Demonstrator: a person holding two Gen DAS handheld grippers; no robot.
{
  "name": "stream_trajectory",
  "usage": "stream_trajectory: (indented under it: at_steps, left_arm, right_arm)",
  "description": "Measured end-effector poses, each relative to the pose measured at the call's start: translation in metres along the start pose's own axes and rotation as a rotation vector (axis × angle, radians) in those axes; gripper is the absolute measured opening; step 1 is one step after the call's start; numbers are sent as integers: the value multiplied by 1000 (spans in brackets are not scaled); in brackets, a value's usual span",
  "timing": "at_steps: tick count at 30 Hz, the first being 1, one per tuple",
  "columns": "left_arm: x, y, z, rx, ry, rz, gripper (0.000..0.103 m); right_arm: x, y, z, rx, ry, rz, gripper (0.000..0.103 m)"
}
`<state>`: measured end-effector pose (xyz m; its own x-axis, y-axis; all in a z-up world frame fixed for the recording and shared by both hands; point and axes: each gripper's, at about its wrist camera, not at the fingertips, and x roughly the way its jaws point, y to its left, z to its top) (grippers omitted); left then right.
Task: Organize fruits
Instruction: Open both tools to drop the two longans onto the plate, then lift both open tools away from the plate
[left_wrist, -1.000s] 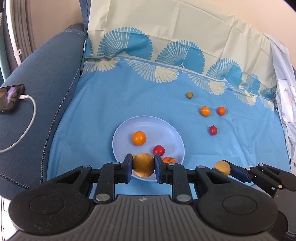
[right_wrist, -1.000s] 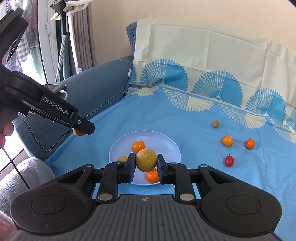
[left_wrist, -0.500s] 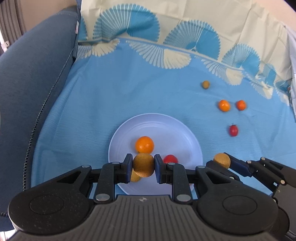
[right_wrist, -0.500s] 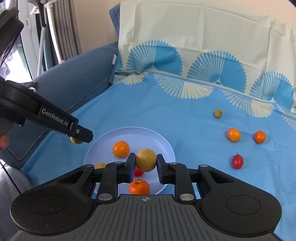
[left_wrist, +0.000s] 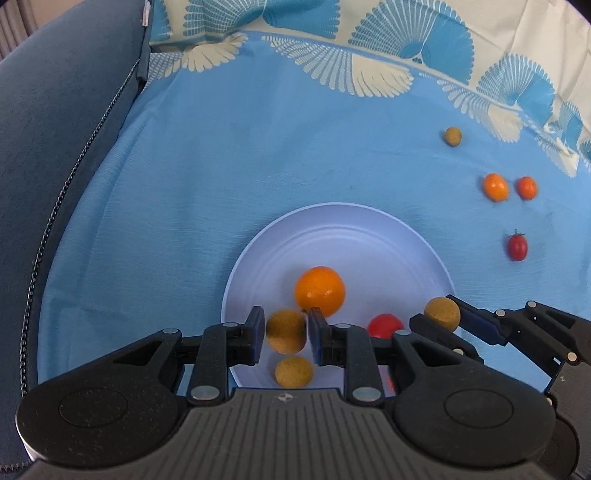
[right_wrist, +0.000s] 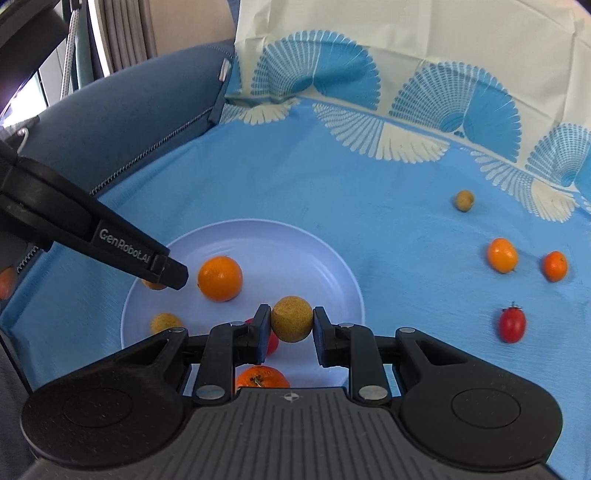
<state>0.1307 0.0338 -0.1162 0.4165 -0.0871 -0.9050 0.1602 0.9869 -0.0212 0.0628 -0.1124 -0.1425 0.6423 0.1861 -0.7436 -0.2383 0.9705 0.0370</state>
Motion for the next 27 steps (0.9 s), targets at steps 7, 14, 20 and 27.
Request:
stream_trajectory:
  at_steps: [7,14,20,27]
  left_arm:
    - [-21,3,0,3,-73,34,103]
    - [-71,4,-40,-17,-85,48,103]
    - [-116,7,-81,-54,-107,57,103]
    - [-163,-1,-114,-61,-191,61,103]
  right_arm:
    - [4,5,6,-34,-16,12,72]
    - [-45,4,-7,-5,-26,-26,92]
    - [-114,10,-30,69,-58,-60,97]
    - [-181,25,-51,83,-156,-103,102]
